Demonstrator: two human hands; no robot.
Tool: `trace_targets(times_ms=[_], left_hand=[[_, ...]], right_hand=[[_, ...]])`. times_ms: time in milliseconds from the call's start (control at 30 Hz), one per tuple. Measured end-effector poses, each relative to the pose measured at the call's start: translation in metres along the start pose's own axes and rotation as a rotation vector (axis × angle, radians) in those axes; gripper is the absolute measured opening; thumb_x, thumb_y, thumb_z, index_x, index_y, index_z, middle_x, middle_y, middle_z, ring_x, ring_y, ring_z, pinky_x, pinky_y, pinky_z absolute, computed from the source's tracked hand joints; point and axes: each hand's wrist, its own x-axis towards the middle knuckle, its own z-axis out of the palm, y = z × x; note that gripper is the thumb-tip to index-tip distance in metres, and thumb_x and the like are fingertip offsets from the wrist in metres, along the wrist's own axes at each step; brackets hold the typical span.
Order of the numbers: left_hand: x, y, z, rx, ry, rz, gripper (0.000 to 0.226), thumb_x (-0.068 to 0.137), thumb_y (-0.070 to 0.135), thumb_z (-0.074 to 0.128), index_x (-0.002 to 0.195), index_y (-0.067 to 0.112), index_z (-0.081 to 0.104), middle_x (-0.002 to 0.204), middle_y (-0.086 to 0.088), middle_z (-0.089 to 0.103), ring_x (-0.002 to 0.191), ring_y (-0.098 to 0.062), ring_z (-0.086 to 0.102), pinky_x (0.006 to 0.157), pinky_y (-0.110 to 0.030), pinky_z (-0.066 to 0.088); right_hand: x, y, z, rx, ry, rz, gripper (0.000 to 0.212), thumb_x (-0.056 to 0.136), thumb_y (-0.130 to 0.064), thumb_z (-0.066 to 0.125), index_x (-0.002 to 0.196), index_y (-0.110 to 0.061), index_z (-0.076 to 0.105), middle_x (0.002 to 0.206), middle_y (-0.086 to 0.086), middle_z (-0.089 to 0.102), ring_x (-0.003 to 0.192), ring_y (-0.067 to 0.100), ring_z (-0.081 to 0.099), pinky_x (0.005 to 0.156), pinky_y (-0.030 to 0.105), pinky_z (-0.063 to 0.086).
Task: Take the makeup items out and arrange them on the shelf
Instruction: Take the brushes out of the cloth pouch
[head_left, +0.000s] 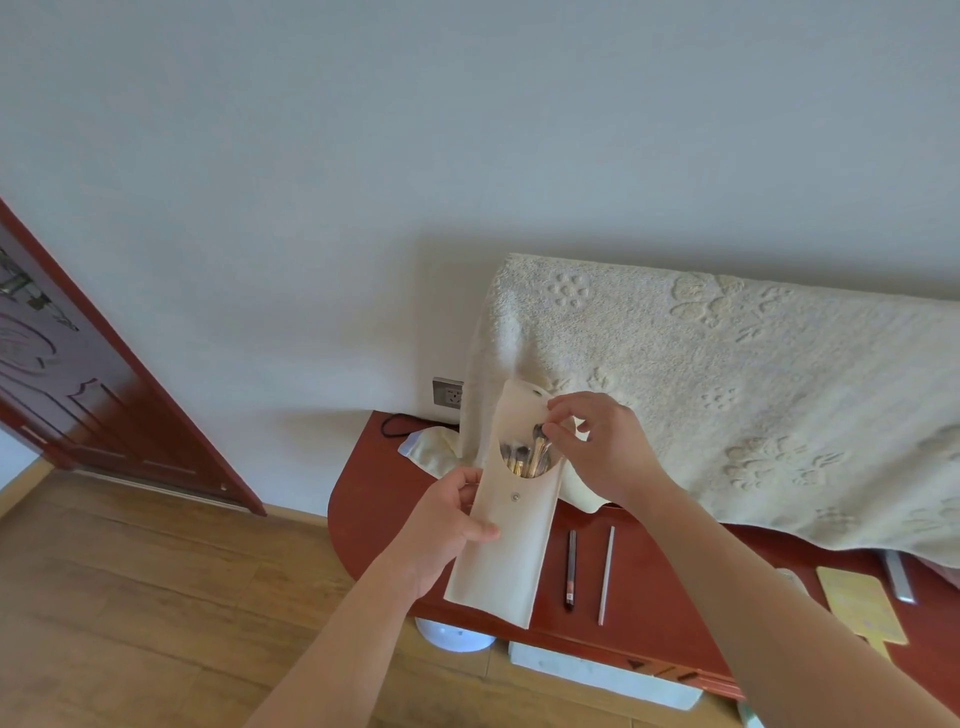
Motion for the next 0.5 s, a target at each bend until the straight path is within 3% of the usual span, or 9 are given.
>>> trace_targets(times_ms=[167, 367, 500], left_hand=[[-0.002, -0.003, -0.001, 0.031, -0.001, -0.001, 0.054, 0.077, -0.016, 0.065, 0.121, 0.014, 0.058, 0.109, -0.005, 0.075, 0.103, -0.025, 0.071, 0.099, -0.050, 0.052], [-0.006, -0.007, -0.007, 0.058, -0.001, -0.003, 0.053, 0.076, -0.010, 0.068, 0.120, 0.018, 0.059, 0.109, -0.003, 0.074, 0.104, -0.023, 0.070, 0.099, -0.050, 0.052], [-0.008, -0.010, -0.011, 0.057, 0.014, -0.010, 0.051, 0.076, -0.011, 0.066, 0.118, 0.017, 0.060, 0.107, -0.003, 0.074, 0.102, -0.023, 0.071, 0.097, -0.049, 0.053]], right_hand=[[0.008, -0.002, -0.008, -0.020, 0.030, 0.009, 0.006, 0.086, -0.018, 0.071, 0.082, -0.024, 0.070, 0.093, -0.012, 0.069, 0.092, 0.003, 0.059, 0.079, 0.024, 0.047], [0.015, -0.009, -0.013, -0.055, 0.041, 0.043, 0.007, 0.087, -0.019, 0.070, 0.085, -0.025, 0.072, 0.086, -0.016, 0.067, 0.078, -0.006, 0.056, 0.068, 0.008, 0.036], [0.018, -0.018, -0.016, -0.054, 0.060, 0.046, 0.016, 0.088, -0.017, 0.068, 0.078, -0.029, 0.069, 0.073, -0.022, 0.060, 0.063, -0.006, 0.053, 0.063, 0.016, 0.038]])
